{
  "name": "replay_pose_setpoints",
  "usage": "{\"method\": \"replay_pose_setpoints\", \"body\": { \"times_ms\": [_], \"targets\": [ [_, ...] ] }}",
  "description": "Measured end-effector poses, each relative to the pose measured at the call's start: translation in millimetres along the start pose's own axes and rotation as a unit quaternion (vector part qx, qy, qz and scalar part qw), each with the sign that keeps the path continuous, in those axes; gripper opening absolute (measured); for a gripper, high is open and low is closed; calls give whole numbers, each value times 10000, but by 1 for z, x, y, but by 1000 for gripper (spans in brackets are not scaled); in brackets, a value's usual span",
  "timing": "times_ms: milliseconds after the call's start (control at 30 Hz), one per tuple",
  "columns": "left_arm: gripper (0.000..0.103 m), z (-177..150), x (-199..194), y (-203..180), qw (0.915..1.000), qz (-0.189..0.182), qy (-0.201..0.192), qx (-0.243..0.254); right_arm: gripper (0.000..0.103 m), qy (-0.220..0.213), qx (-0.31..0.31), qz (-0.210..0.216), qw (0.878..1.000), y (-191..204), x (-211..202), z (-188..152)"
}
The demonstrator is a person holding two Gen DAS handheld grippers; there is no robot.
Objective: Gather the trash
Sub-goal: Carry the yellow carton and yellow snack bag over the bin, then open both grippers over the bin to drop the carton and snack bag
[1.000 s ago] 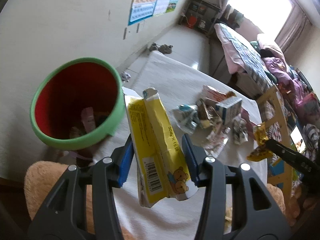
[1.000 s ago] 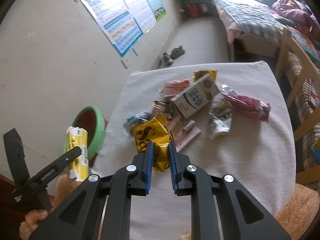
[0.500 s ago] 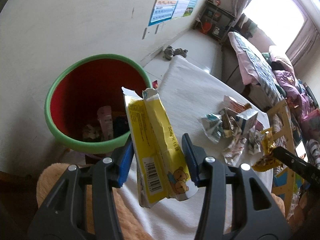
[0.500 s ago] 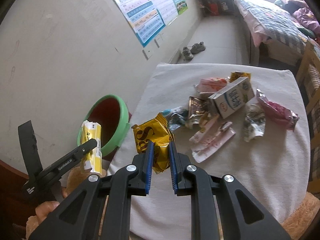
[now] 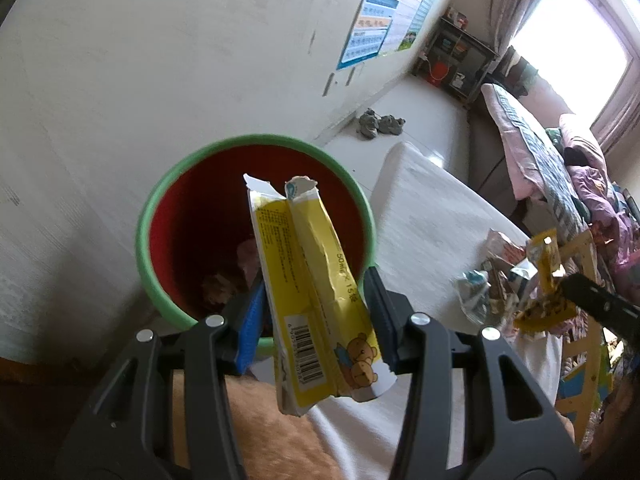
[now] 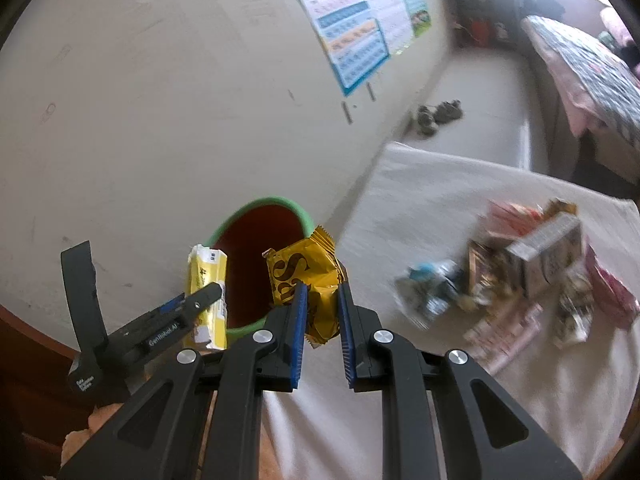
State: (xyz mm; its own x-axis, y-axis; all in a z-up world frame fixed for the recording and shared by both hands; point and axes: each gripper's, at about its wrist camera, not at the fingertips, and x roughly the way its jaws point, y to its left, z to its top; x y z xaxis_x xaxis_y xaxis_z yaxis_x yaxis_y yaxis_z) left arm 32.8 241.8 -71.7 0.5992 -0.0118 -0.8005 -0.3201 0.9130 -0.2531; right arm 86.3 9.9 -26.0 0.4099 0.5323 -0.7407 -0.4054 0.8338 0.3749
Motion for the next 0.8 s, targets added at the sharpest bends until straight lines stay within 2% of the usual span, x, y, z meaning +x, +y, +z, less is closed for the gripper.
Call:
{"method": "replay_pose_setpoints", "body": {
  "times_ms": [167, 333, 800],
  "targets": [
    [46, 6, 3, 17, 9999, 65, -16, -122, 15, 50, -146, 110, 9998, 19, 29, 13],
    [46, 10, 9, 31, 9997, 126, 6, -225, 15, 117, -308, 47, 9994, 34, 55, 26],
    [46, 10, 32, 39, 9990, 159, 276, -328, 15, 368, -659, 43, 9971, 62, 96, 31]
  ]
}}
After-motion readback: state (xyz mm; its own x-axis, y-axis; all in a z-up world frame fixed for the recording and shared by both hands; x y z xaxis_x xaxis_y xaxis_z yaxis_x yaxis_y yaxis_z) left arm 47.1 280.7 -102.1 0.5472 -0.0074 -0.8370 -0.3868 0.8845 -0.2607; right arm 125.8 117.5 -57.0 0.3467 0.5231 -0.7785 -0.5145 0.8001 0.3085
